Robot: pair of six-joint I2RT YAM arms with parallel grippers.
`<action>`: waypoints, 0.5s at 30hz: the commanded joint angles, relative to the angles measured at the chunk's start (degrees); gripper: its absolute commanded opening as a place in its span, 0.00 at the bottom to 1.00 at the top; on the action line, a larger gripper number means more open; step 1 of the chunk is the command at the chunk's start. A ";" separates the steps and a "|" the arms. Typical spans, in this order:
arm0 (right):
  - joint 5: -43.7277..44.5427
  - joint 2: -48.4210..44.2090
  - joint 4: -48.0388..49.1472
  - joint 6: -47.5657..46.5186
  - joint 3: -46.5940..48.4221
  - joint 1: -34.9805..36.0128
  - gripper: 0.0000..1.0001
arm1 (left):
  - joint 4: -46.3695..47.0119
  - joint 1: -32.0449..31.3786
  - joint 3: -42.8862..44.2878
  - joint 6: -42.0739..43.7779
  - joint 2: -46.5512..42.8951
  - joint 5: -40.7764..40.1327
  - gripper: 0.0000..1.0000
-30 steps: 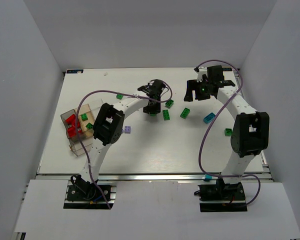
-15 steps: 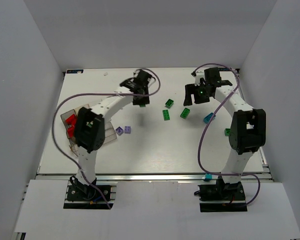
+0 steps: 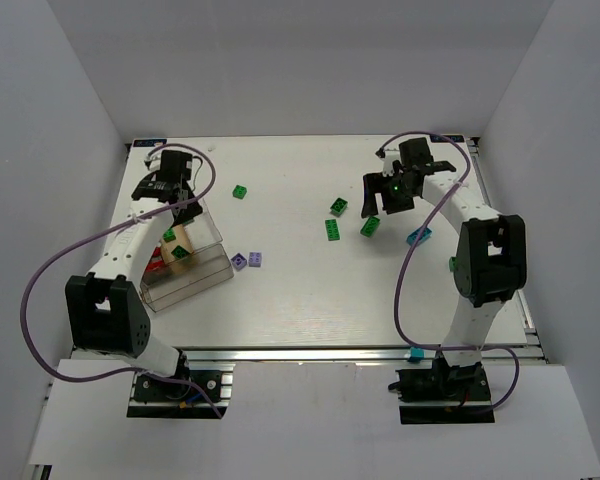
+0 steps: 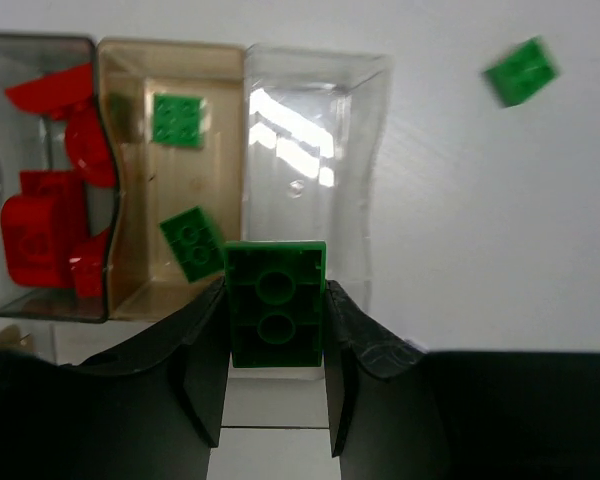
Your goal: Sort the legos into containers by color
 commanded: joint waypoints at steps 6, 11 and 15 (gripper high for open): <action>4.03 4.68 -4.29 2.04 6.04 0.38 0.86 | 2.29 7.47 -6.57 2.02 0.57 -0.52 0.09; 4.64 4.95 -4.03 2.04 5.78 0.99 0.87 | 5.55 9.76 -9.12 2.55 2.59 0.80 0.20; 5.61 5.92 -4.30 2.04 5.87 1.26 0.87 | 6.70 10.29 -8.42 3.16 4.88 1.77 0.56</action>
